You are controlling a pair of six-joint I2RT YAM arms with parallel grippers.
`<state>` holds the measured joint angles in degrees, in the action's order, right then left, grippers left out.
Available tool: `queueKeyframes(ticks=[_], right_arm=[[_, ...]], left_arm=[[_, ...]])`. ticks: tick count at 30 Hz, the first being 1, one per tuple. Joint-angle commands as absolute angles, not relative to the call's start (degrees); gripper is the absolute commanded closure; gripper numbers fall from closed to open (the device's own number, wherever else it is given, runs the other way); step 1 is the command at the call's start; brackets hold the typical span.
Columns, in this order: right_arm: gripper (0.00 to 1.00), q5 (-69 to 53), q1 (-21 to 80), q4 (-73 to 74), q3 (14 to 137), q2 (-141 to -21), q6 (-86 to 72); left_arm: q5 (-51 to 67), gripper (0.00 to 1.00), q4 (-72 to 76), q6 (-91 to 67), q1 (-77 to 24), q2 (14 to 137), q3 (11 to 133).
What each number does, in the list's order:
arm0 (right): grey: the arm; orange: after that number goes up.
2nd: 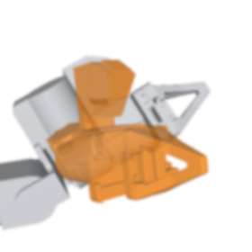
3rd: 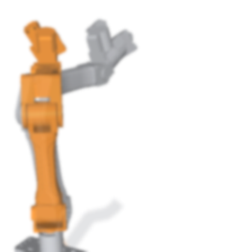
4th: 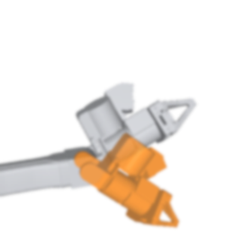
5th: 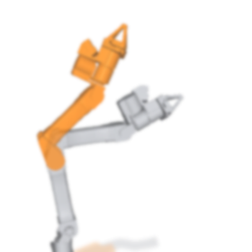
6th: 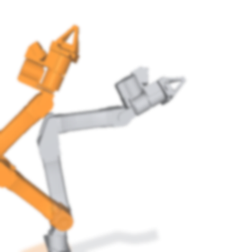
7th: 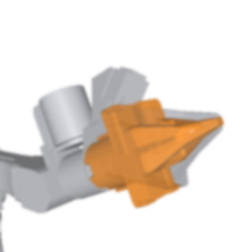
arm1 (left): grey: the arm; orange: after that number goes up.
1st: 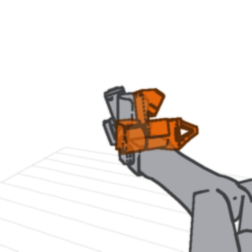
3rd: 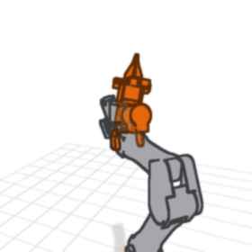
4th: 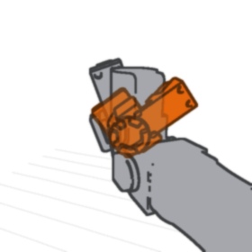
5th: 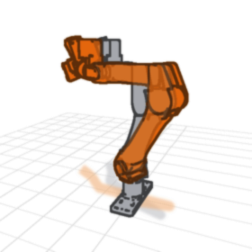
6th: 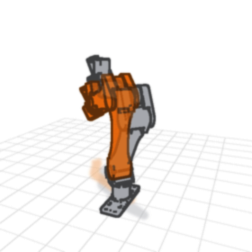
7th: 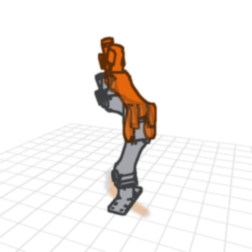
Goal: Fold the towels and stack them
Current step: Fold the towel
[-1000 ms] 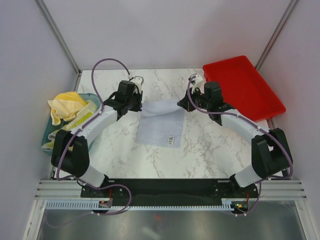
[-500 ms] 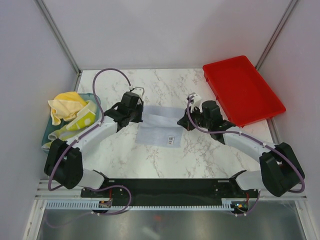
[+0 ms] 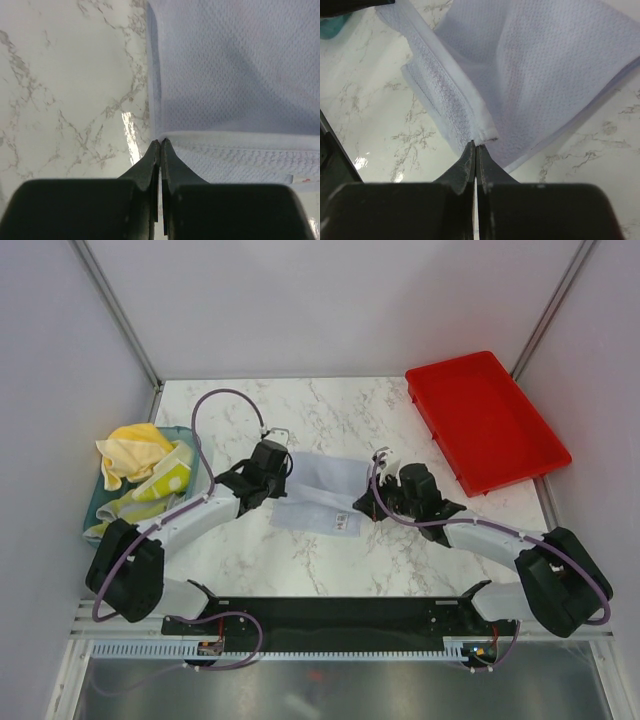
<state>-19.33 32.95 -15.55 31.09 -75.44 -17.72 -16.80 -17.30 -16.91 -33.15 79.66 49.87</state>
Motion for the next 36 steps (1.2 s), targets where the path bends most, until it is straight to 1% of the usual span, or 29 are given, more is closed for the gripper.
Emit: queueKeyframes(ticks=[1,5,10,17,20,21,23,24,25,26,27,28,30,31,36], right_arm=[[1.00,-16.44,33.05,-18.82,32.87,-74.01,-18.37],[1.00,-17.84,33.92,-18.89,31.74,-73.39,-18.89],[1.00,-17.05,36.30,-22.40,26.90,-72.51,-20.47],[1.00,-13.80,39.37,-24.08,23.56,-75.06,-21.62],[0.93,-12.40,40.25,-24.00,23.03,-75.32,-21.97],[0.88,-12.13,40.25,-23.30,22.94,-74.80,-22.06],[0.83,-10.65,40.52,-21.89,22.76,-73.22,-22.23],[0.80,-10.20,40.52,-20.14,22.76,-72.52,-22.24],[0.78,-9.76,40.43,-19.08,22.76,-71.73,-22.32],[0.76,-8.19,40.52,-17.68,23.11,-70.85,-22.76],[0.70,-7.22,40.52,-14.53,23.29,-69.01,-23.72],[0.68,-6.77,40.52,-12.94,23.55,-68.12,-24.08],[0.67,-6.51,40.52,-9.51,23.99,-64.87,-24.96],[0.65,-6.24,40.52,-8.62,23.91,-63.73,-25.57],[0.64,-1.32,40.52,-2.12,27.33,-59.33,-27.95]], left_arm=[[-25.04,0.98,-11.16,-13.64,-33.05,77.08,55.00],[-28.03,0.98,-10.99,-13.09,-33.05,74.54,54.24],[-28.12,0.98,-6.60,-15.45,-33.22,70.49,44.50],[-27.96,0.98,-6.15,-21.61,-35.07,70.84,37.80],[-27.86,0.98,-6.50,-22.85,-35.51,71.02,36.13],[-27.95,0.98,-6.68,-23.63,-35.68,70.58,35.51],[-27.95,0.88,-7.55,-24.34,-36.12,69.79,35.07],[-27.95,0.81,-7.73,-24.87,-36.38,69.44,34.98],[-27.78,0.69,-8.08,-24.96,-36.56,68.82,35.24],[-27.69,0.64,-9.83,-25.22,-36.65,68.47,35.77],[-27.95,0.59,-10.71,-25.83,-36.91,68.12,36.90],[-28.47,0.53,-11.94,-26.36,-36.91,67.51,37.70],[-27.87,0.50,-14.05,-26.63,-36.91,66.89,40.24],[-27.77,0.46,-14.76,-26.89,-36.91,66.54,41.04],[-27.86,0.42,-17.40,-26.37,-36.91,63.99,45.69]])
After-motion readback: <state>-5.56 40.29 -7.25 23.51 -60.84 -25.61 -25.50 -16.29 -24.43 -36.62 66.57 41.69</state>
